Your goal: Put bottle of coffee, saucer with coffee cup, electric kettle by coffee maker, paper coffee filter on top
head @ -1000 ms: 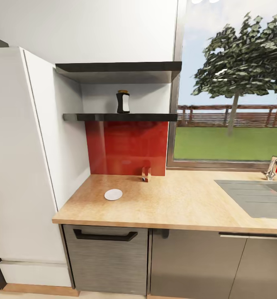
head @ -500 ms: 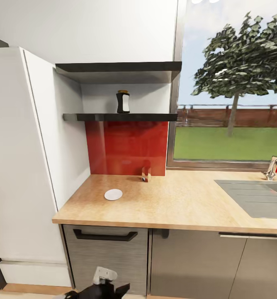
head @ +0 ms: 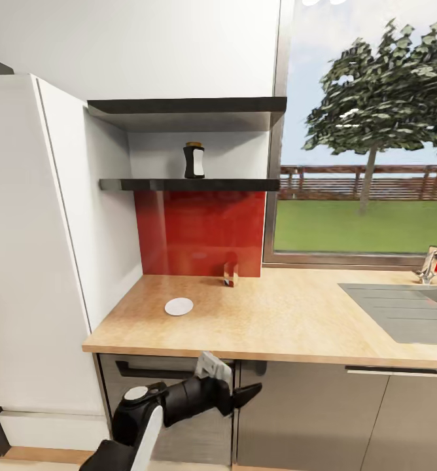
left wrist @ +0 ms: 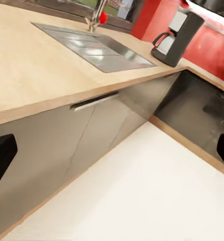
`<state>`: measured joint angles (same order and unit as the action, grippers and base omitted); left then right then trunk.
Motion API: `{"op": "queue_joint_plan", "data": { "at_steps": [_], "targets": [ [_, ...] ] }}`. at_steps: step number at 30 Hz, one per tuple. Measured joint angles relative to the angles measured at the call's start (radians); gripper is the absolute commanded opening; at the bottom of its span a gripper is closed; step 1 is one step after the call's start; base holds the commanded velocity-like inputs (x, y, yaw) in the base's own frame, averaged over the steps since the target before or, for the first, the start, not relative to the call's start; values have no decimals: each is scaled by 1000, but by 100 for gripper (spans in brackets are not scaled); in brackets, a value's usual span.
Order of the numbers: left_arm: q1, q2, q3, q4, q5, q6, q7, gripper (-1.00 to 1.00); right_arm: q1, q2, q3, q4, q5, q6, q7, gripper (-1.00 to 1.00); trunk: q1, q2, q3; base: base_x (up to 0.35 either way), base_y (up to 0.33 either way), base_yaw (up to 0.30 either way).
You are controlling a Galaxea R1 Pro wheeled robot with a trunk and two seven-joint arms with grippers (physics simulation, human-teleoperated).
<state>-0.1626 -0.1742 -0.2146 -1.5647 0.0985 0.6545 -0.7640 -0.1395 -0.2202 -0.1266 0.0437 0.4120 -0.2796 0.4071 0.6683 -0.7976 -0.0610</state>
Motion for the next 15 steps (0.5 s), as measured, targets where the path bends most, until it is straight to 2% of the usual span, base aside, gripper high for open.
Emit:
{"op": "queue_joint_plan", "data": {
  "at_steps": [2,3,4,5,6,7,9,10,11,14,15],
  "targets": [
    [-31,0,-3,-1,38,30,-37,100,0,6,0,-1,-1,0,0,100,0,0,0,0,0,0],
    [-63,0,-3,-2,68,49,-62,100,-1,9,-1,-2,-3,0,-1,100,0,0,0,0,0,0],
    [-86,0,-4,-2,80,56,-71,100,-1,10,-1,-3,-3,0,-1,100,0,0,0,0,0,0],
    [-177,0,-4,-2,113,109,-92,100,-1,12,-2,-4,-5,-2,-1,100,0,0,0,0,0,0],
    [-229,0,-5,-2,119,136,-95,100,-1,13,-3,-4,-5,-2,-1,100,0,0,0,0,0,0],
    [-297,0,-5,-2,127,195,-99,100,-1,13,-3,-4,-5,-3,-1,100,0,0,0,0,0,0],
    [-382,0,-5,-1,131,246,-100,100,-1,13,-3,-5,-5,-4,-1,100,0,0,0,0,0,0],
    [-461,0,-5,0,135,276,-100,100,-1,13,-2,-5,-5,-5,-1,100,0,0,0,0,0,0],
    [-512,0,-4,1,136,288,-100,100,-1,14,-2,-5,-5,-5,-1,100,0,0,0,0,0,0],
    [-739,0,4,11,158,321,-97,100,-1,14,-2,-6,-4,-6,0,100,0,0,0,0,0,0],
    [-775,0,8,12,159,323,-96,100,-1,14,-1,-6,-3,-6,0,100,0,0,0,0,0,0]
  ]
}}
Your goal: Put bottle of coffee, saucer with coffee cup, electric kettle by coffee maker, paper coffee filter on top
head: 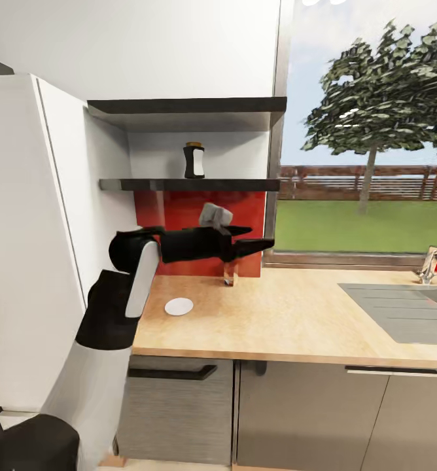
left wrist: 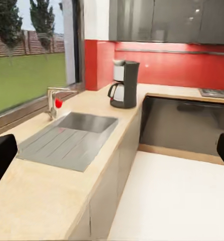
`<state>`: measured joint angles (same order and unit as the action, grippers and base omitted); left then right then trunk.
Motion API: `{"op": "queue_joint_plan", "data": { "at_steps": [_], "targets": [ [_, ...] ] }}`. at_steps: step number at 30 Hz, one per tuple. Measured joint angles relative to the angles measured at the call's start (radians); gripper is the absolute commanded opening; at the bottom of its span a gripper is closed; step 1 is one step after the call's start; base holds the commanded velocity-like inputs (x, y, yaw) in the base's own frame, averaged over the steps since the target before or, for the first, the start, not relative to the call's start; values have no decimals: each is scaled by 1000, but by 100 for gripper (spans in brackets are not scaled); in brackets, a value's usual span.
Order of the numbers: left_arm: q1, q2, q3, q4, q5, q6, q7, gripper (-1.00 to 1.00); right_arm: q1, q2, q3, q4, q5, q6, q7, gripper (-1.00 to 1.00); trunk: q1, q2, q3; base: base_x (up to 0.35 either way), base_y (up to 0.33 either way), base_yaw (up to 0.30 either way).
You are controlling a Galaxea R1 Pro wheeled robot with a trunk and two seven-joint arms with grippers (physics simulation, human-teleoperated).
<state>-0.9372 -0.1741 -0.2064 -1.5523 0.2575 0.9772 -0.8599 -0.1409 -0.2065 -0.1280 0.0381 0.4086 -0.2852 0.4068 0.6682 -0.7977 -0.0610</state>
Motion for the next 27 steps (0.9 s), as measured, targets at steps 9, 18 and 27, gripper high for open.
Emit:
{"op": "queue_joint_plan", "data": {
  "at_steps": [9,18,27],
  "targets": [
    [-455,0,153,259,12,7,636,100,-1,-2,3,-32,4,-3,-1,100,0,0,0,0,0,0],
    [-616,0,163,490,-11,4,1124,100,-1,-2,7,-40,21,-7,-2,100,0,0,0,0,0,0],
    [-656,0,168,564,-41,-19,1259,100,-1,-9,7,-41,29,-9,-2,100,0,0,0,0,0,0]
  ]
}}
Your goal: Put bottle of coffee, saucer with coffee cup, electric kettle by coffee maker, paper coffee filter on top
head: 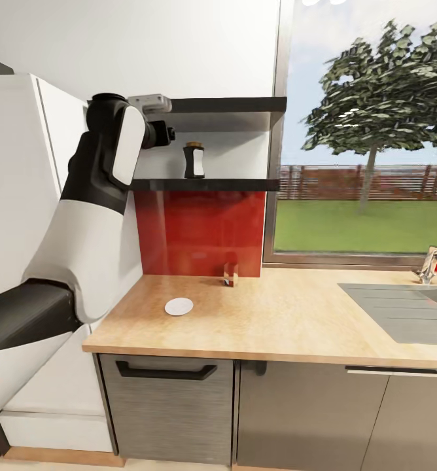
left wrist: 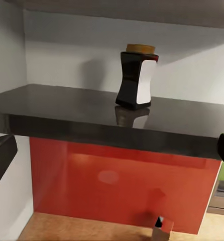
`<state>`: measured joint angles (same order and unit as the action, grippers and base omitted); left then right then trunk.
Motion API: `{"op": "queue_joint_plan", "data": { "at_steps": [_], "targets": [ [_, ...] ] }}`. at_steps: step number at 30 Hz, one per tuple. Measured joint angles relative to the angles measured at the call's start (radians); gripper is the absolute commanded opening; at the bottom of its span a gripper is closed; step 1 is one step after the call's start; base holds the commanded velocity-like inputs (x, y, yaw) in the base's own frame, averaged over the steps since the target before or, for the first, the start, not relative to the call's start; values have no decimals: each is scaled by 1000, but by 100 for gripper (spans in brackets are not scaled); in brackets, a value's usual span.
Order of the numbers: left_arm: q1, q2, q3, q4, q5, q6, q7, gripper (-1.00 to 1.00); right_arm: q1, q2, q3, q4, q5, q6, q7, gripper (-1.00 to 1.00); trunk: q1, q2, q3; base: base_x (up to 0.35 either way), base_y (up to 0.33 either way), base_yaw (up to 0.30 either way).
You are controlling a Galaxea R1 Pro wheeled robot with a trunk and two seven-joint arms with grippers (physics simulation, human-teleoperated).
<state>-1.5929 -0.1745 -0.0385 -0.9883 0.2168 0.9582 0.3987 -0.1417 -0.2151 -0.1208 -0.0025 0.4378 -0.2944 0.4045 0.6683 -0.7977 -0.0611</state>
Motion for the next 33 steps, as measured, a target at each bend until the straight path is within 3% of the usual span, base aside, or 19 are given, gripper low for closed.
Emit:
{"op": "queue_joint_plan", "data": {
  "at_steps": [4,6,10,33],
  "targets": [
    [-2,2,4,-1,-1,-3,5,100,0,0,41,1,2,-1,0,100,0,0,0,0,0,0],
    [-3,3,5,-3,0,-4,6,100,0,0,90,1,5,0,0,100,0,0,0,0,0,0],
    [-3,3,5,-3,2,-4,5,100,1,0,123,3,7,0,-1,100,0,0,0,23,0,0],
    [-3,0,2,2,4,-3,-16,100,0,0,135,6,7,2,-2,100,0,0,0,122,-60,0]
  ]
}}
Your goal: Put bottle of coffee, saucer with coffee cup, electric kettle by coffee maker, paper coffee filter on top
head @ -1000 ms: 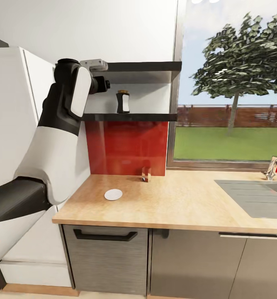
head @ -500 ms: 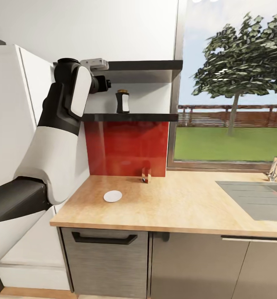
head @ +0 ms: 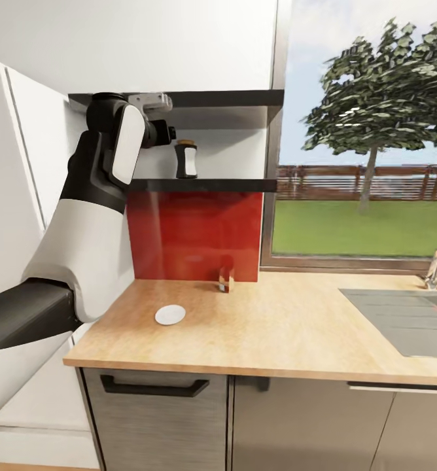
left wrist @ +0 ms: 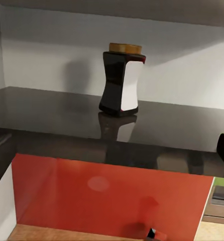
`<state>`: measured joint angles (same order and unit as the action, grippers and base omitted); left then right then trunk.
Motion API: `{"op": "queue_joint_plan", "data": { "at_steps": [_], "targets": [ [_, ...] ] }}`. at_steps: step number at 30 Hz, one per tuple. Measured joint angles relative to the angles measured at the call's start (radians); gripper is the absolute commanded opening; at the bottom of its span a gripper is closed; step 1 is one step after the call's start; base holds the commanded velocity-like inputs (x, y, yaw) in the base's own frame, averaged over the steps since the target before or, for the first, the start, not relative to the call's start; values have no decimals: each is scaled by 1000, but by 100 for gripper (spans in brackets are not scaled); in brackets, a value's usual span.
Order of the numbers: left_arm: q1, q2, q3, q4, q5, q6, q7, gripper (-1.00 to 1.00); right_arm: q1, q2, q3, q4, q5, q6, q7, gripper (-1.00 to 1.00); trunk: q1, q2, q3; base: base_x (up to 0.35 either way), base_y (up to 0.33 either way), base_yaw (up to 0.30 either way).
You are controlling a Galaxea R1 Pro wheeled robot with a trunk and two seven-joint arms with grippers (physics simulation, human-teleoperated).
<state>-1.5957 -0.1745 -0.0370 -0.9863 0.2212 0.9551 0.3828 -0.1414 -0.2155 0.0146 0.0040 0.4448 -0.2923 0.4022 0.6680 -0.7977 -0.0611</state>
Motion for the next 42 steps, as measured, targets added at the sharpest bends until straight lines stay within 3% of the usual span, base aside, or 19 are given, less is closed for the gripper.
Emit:
{"op": "queue_joint_plan", "data": {
  "at_steps": [10,12,14,15,16,17,23,36,42],
  "targets": [
    [0,0,-6,2,1,0,0,100,3,4,2,30,15,1,1,100,0,0,0,34,-27,0],
    [0,0,-9,2,1,0,0,100,9,6,3,36,55,0,-2,100,0,0,0,4,-3,0],
    [0,0,-11,2,1,0,0,100,21,8,3,39,123,0,-20,100,0,0,0,47,-27,0],
    [0,0,-11,2,0,0,0,100,33,9,4,42,196,-1,-57,100,0,0,0,114,-78,0],
    [0,0,-12,2,0,0,0,100,36,10,2,43,216,-1,-73,100,0,0,0,86,-55,0],
    [0,0,-13,1,0,0,0,100,43,12,2,44,267,0,-120,100,0,0,0,69,-44,0],
    [0,0,-14,2,0,0,0,100,46,13,1,45,295,0,-145,100,0,0,0,61,-42,0],
    [0,0,-15,11,1,1,-1,100,48,13,1,45,296,0,-146,100,0,0,0,58,-11,0],
    [0,0,-46,53,1,0,0,100,48,13,1,45,296,0,-147,100,0,0,0,100,-85,0]
  ]
}}
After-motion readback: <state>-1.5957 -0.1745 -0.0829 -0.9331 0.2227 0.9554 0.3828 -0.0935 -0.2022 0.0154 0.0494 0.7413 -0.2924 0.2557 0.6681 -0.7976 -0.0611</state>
